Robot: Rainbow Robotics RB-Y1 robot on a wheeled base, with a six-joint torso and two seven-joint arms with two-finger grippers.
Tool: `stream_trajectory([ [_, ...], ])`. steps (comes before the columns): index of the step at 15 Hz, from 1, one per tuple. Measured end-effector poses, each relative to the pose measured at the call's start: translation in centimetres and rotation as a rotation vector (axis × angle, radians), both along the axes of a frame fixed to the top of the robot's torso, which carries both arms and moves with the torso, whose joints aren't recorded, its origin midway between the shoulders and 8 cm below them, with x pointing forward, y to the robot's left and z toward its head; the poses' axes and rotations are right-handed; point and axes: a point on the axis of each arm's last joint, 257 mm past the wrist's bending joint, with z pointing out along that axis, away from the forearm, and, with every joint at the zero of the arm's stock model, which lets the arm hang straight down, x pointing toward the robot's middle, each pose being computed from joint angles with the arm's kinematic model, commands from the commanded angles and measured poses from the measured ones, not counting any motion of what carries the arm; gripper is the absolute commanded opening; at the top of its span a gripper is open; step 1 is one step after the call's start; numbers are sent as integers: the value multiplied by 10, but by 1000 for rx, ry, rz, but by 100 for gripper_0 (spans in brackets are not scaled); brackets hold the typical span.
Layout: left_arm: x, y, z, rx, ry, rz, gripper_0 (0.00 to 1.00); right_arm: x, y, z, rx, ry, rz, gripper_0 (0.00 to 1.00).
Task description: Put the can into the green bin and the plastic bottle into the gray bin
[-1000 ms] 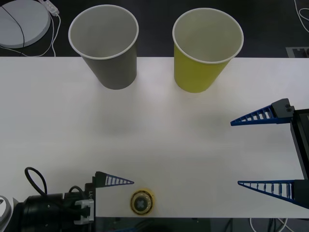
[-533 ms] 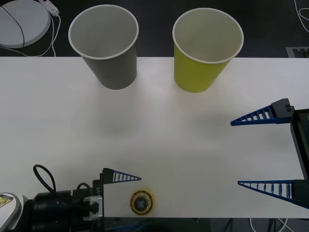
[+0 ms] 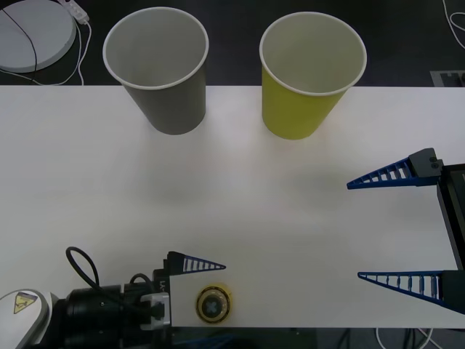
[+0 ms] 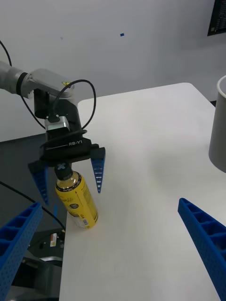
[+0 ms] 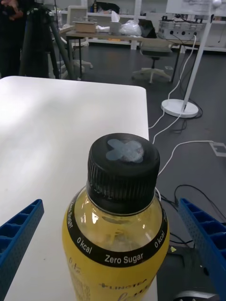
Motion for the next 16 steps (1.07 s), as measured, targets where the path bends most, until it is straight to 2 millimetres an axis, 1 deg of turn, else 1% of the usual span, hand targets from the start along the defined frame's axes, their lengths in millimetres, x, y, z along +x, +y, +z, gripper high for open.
stream_trajectory([
  [5,2,-9,-2,-1,7,8,100,0,0,0,0,0,0,100],
  [10,5,-11,-6,13,11,15,100,0,0,0,0,0,0,100],
  [16,3,-14,-8,16,22,12,100,0,0,0,0,0,0,100],
])
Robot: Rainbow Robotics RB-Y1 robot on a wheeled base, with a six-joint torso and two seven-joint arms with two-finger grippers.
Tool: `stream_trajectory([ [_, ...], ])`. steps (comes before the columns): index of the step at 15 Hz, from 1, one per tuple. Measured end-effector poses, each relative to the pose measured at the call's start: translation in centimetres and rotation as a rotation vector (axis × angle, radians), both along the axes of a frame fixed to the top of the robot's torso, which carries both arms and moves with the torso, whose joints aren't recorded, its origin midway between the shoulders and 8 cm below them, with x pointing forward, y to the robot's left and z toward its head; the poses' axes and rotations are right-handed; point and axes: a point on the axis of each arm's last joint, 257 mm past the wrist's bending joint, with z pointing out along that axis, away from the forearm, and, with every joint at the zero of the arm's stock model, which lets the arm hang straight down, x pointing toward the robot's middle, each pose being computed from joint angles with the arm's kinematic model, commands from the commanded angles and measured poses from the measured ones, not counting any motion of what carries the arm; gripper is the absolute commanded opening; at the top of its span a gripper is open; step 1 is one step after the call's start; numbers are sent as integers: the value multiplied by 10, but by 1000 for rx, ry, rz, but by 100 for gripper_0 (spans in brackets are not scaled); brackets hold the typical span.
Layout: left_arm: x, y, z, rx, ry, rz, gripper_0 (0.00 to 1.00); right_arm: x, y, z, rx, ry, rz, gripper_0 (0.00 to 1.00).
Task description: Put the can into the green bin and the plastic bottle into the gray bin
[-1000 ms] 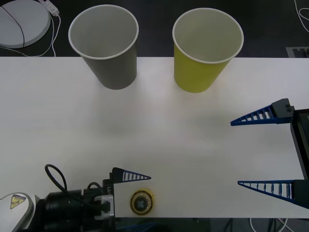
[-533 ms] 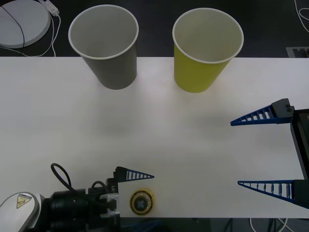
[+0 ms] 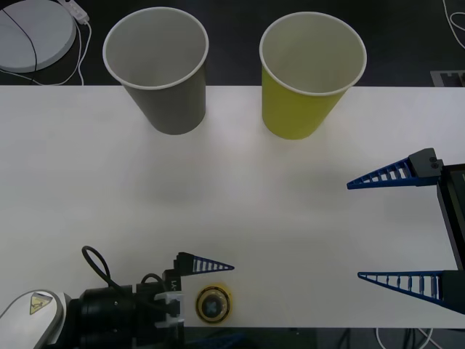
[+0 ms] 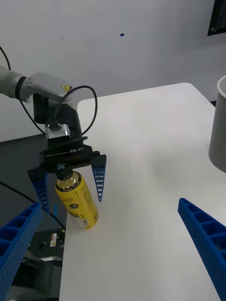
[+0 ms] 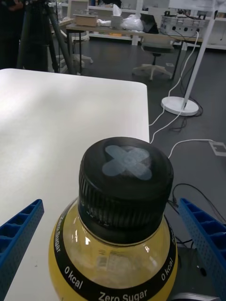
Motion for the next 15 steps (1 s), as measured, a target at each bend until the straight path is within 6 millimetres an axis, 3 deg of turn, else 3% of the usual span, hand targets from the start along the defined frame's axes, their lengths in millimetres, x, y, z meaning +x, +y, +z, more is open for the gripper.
stream_trajectory([
  [1,0,0,0,0,0,0,77,0,0,0,0,0,0,100],
  [2,-1,-1,-1,1,0,-2,36,0,0,0,0,0,0,100],
  [3,-1,0,-2,8,-4,-4,10,0,0,0,0,0,0,100],
  [4,-1,0,-4,18,-7,-5,0,0,0,0,0,0,0,100],
  [15,-1,5,-1,21,-4,1,0,0,0,0,0,0,0,100],
])
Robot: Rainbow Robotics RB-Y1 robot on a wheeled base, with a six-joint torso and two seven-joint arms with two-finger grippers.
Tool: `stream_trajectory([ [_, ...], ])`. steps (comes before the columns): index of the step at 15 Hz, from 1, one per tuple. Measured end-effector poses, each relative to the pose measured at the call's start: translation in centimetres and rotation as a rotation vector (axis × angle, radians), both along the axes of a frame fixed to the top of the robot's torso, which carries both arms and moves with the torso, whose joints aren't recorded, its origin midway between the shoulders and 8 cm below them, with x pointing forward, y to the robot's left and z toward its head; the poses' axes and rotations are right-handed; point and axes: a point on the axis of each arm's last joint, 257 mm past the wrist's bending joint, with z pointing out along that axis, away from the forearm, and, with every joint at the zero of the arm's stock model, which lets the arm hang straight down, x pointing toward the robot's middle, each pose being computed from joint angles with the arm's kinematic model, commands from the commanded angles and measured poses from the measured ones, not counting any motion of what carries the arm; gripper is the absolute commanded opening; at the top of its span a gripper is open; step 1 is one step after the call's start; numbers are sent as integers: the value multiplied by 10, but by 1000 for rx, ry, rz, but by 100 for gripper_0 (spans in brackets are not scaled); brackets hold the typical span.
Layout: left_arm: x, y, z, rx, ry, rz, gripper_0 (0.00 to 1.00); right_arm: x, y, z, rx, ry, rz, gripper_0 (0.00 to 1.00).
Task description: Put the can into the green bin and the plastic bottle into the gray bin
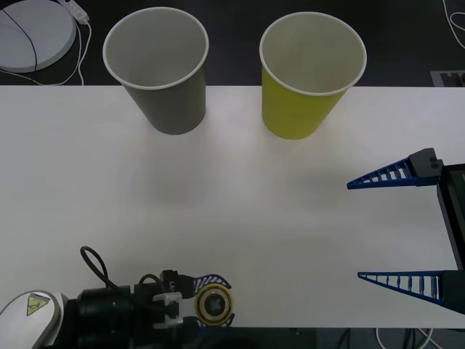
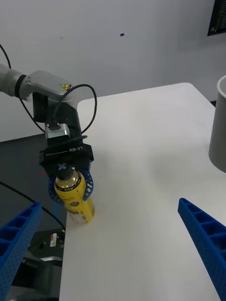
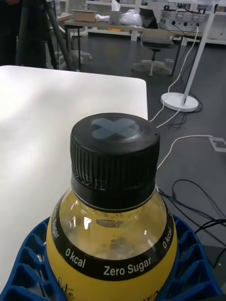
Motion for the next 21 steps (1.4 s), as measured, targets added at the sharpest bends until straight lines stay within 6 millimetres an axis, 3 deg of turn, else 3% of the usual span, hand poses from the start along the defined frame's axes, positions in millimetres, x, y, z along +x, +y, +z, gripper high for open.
stream_trajectory([
  [14,1,22,46,3,-43,69,0,0,0,0,0,0,0,100],
  [21,20,54,64,-32,-34,205,0,0,0,0,0,0,0,100],
])
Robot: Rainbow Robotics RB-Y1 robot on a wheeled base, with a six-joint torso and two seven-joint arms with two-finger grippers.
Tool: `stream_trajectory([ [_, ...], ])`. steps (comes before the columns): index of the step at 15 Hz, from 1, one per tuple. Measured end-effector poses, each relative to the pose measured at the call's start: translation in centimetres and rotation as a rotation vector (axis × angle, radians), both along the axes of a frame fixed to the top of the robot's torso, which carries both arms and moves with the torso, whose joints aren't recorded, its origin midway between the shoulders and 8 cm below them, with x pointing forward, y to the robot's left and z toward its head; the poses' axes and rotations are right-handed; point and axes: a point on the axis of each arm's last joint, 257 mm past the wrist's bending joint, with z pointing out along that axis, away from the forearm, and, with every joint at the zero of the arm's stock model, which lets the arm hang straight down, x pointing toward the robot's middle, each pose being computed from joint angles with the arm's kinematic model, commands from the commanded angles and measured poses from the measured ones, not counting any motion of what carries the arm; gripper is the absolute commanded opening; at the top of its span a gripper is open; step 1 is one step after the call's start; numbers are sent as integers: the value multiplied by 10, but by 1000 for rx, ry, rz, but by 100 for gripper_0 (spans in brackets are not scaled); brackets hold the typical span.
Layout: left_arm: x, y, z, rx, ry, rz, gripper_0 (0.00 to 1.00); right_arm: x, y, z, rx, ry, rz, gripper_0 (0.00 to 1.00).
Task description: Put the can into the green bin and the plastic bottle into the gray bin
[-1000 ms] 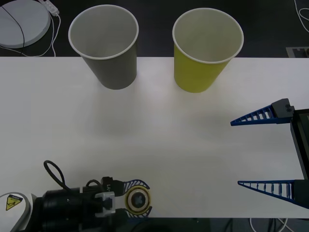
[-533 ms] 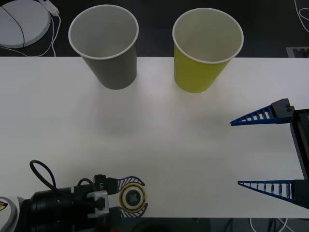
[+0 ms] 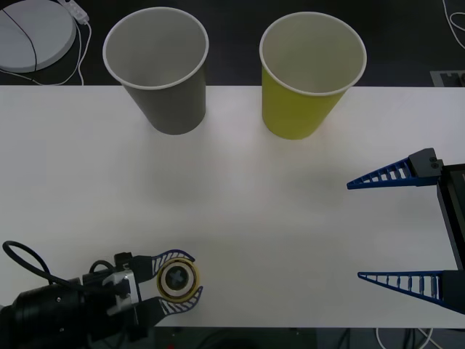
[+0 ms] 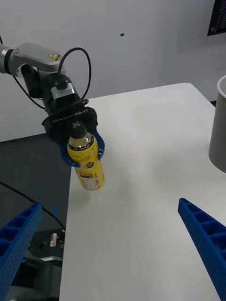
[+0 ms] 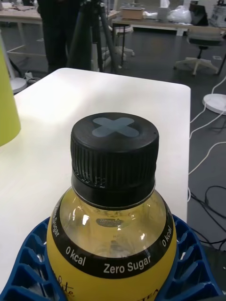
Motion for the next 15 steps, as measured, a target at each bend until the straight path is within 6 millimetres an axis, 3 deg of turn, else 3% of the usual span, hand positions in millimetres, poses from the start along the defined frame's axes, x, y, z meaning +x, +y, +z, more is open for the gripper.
stream_trajectory([
  [5,26,32,17,-19,-21,132,0,0,0,0,0,0,0,100],
  [15,60,73,54,-115,-26,398,0,0,0,0,0,0,0,100],
])
